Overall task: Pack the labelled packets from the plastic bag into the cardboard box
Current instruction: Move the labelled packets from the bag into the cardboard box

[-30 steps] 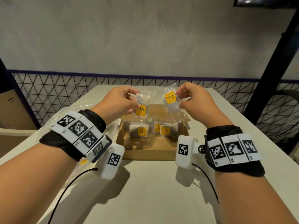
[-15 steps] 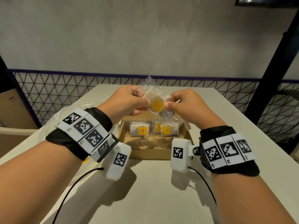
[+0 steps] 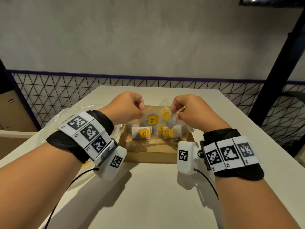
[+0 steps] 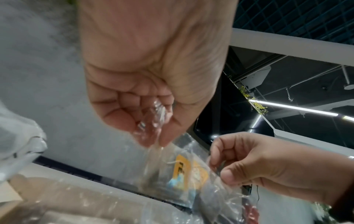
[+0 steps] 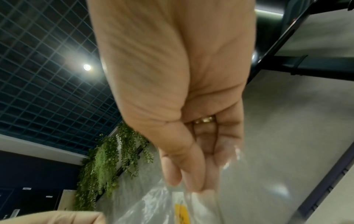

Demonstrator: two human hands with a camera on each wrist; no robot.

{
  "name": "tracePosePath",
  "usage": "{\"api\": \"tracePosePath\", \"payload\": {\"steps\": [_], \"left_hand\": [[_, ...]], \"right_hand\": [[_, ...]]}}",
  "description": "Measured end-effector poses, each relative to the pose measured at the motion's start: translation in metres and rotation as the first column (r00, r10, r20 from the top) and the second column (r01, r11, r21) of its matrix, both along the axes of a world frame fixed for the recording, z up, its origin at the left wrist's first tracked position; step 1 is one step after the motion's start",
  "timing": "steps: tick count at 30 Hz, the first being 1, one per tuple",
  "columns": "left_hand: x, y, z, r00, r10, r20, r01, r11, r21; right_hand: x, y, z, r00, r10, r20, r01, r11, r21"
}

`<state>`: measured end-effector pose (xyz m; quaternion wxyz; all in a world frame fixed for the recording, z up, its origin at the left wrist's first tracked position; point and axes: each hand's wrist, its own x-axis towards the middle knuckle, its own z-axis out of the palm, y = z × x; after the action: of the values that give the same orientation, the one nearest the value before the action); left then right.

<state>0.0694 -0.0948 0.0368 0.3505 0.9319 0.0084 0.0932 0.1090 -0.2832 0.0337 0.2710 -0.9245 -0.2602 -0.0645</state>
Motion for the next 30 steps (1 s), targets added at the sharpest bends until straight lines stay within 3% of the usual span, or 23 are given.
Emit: {"api": "tracePosePath", "payload": {"steps": [6,9,18,24,30], "left_hand": [[0.010,0.010,-0.013,0.986,0.045,-0.163,-0.018,0.987,0.162],[0.015,0.008,-0.018,0.975,0.061,-0.212,-0.004,0.965,0.261],[0.027,0.000,-0.024,0.971,0.160,-0.178,-0.050,0.862,0.504],[0.029,0.000,-0.025,0.964,0.199,-0.179,-0.054,0.800,0.598],[0.026,-0.002,-0.025,0.976,0.171,-0.131,-0.062,0.806,0.589]], "right_hand": [[-0.004,0.000,0.000,0.999,-0.051,0.017,0.052,0.998,-0.025],[-0.003,0.005,0.002,0.992,-0.101,-0.075,0.085,0.977,-0.194],[-0.001,0.015,-0.022,0.973,-0.110,-0.204,-0.005,0.870,-0.492],[0.005,0.016,-0.025,0.973,-0.102,-0.206,-0.022,0.851,-0.525],[0.000,0.014,-0.017,0.978,-0.102,-0.180,-0.019,0.822,-0.569]]}}
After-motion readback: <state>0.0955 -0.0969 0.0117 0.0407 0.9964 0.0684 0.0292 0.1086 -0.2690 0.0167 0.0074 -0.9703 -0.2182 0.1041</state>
